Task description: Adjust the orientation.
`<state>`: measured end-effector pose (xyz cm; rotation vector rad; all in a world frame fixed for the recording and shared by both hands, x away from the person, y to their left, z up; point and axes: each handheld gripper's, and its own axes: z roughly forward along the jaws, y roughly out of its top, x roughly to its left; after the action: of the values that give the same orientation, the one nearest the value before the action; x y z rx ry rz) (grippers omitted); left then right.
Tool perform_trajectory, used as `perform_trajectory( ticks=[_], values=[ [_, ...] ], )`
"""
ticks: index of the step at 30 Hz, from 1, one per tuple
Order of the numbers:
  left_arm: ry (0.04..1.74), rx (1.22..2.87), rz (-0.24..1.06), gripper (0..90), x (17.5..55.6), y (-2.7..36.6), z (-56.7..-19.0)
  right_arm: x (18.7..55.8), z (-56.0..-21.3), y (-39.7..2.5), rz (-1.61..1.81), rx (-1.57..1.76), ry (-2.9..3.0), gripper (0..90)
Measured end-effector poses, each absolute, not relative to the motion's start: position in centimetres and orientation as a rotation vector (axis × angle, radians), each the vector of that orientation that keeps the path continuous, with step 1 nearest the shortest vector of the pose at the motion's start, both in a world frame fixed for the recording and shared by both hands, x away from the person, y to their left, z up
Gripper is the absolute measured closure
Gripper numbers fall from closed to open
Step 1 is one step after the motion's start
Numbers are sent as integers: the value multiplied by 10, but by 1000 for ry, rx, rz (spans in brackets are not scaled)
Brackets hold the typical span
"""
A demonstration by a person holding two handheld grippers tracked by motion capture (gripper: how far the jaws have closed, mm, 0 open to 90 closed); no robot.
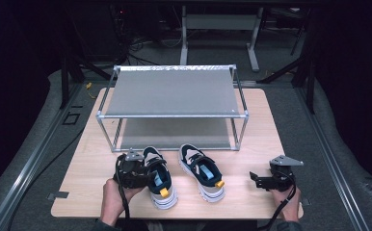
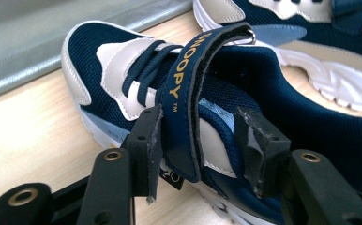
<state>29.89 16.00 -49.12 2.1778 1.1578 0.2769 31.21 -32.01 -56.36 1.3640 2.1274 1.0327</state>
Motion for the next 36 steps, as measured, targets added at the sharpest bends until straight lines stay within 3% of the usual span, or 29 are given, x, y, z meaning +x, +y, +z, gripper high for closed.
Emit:
perform_trajectory(
  ticks=[14,19,24,30,36],
  values=[
    [886,2350,146,587,329,175,-487,312,-564,-320,1043,1365,2124,37],
    [878,2341,129,573,335,180,-488,312,-564,-320,1042,1365,2124,37],
    [1026,2183,199,244,319,186,-484,312,-563,-320,1036,1364,2125,37],
    [1145,2081,341,6,291,179,-475,312,-564,-320,1042,1367,2123,37],
    [1219,2004,437,0,268,170,-476,312,-564,-320,1033,1369,2124,37]
  ],
)
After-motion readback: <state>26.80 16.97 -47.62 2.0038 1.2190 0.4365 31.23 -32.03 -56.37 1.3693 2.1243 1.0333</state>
